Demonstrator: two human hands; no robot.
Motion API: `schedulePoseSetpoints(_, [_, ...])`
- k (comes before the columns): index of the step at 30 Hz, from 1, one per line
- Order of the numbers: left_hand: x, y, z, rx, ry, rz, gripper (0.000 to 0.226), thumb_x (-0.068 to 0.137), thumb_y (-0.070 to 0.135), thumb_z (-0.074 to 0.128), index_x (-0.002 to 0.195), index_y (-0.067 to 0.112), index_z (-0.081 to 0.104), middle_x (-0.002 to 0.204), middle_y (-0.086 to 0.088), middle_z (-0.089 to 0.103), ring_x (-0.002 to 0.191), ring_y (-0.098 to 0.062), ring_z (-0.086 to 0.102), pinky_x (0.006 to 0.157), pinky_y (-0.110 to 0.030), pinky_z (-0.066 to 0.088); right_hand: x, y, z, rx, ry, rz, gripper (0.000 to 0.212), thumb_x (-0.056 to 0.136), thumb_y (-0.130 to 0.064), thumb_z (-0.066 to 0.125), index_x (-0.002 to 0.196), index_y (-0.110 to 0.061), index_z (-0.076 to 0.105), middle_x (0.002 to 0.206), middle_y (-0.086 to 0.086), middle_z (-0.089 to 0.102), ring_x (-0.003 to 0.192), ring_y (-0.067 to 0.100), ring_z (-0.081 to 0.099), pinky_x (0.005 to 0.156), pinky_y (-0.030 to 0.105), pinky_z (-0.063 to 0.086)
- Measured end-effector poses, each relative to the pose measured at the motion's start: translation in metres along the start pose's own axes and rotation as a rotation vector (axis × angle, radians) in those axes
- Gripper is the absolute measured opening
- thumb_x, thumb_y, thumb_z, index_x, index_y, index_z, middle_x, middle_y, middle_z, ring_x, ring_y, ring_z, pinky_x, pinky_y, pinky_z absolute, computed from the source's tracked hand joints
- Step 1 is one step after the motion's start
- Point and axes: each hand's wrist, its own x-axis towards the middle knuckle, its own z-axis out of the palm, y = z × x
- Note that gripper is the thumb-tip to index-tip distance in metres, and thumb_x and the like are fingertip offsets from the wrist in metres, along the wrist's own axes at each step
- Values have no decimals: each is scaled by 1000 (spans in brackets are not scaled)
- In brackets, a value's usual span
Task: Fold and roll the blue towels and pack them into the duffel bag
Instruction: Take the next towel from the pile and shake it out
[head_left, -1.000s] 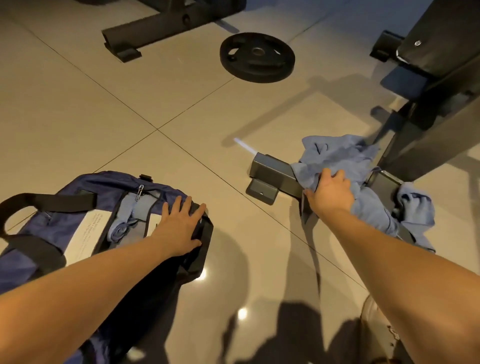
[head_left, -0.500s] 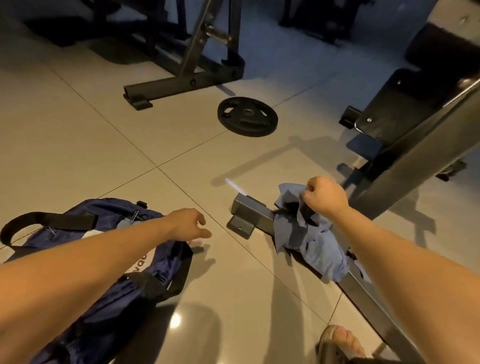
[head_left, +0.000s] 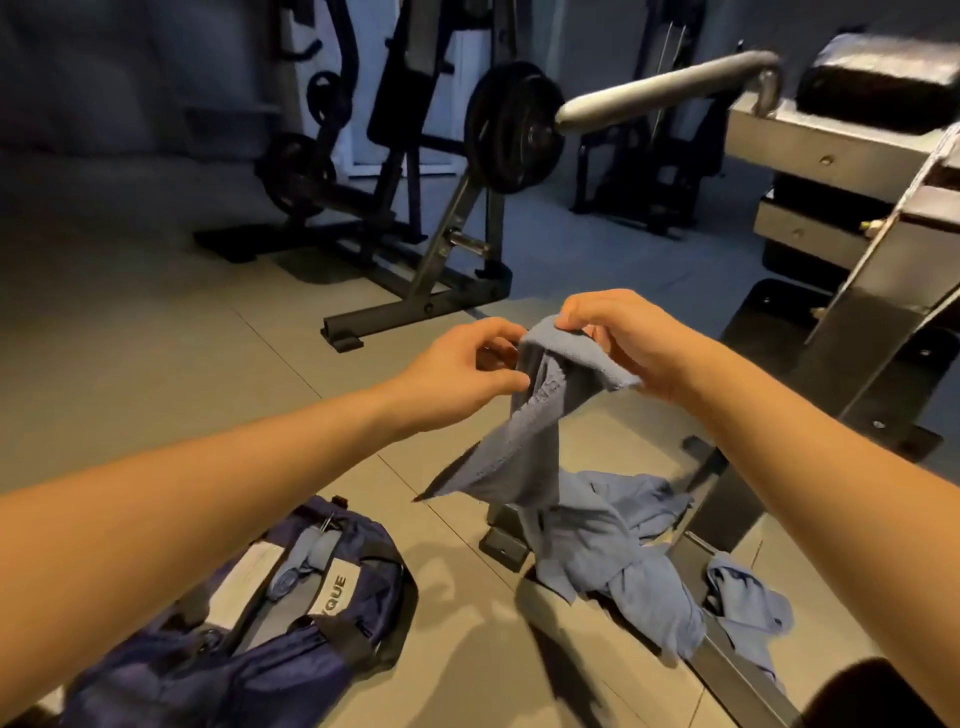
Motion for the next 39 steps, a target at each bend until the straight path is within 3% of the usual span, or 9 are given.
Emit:
schedulePoseSetpoints(4, [-24,7,-22,2,68,18,41,89,21,73,128,31,63,126,11,62,119,-5,57,104,-35,46,-10,-3,29,114,-42,25,23,94,-14,56,71,-11,59,67,3,60,61,11,61,55,24,50])
schedulePoseSetpoints(7, [-43,1,-22,1,226,19,15,89,22,74,102,24,68,101,6,67,97,-10,63,92,-42,55,-4,11,51,56,28,141,18,93,-19,64,92,-3,71,90,11,69,82,20,68,69,30,57])
schedulePoseSetpoints(10, [-58,-4,-16,26,182,26,22,89,38,74,84,18,66,80,-3,66,74,-13,62,72,-36,54,1,21,73,118,122,263,18,94,-15,67,104,-1,71,104,16,72,95,26,71,84,40,61])
schedulePoseSetpoints(14, [-66,-6,-10,125,98,-73,50,67,61,82,85,19,62,74,1,64,68,-12,61,62,-32,51,7,30,96,189,110,341,16,88,-3,65,100,4,72,105,22,72,98,35,72,78,46,62])
schedulePoseSetpoints(19, [-77,-9,-2,546,210,54,47,70,60,83,86,30,51,80,13,54,73,-6,52,59,-17,37,10,31,104,264,183,298,21,90,-2,57,101,4,74,100,24,74,90,32,73,72,38,63])
schedulePoseSetpoints(23, [-76,-15,0,342,355,19,25,87,50,73,85,29,62,73,10,59,67,-6,56,56,-17,39,9,34,100,281,168,283,33,93,0,41,107,2,71,96,19,75,84,27,74,64,33,61])
schedulePoseSetpoints(28, [-67,-21,-13,160,344,-82,22,96,31,68,75,27,66,62,7,56,57,-2,49,55,-14,35,5,33,91,3,61,133,17,99,-7,55,103,-9,71,93,10,74,80,21,75,65,29,61])
schedulePoseSetpoints(31, [-62,-23,-23,7,299,-94,18,97,28,66,83,19,74,75,-7,68,66,-6,56,62,-24,46,1,34,82,-198,-30,42,15,98,-18,63,96,-9,74,86,8,76,80,20,75,72,33,63])
schedulePoseSetpoints(39, [-59,-27,-28,-139,320,-89,18,97,19,67,82,23,75,73,7,71,67,-1,61,62,-16,48,-1,40,78,-366,-99,-61,21,97,-28,64,81,-18,75,83,4,67,79,15,59,66,26,53])
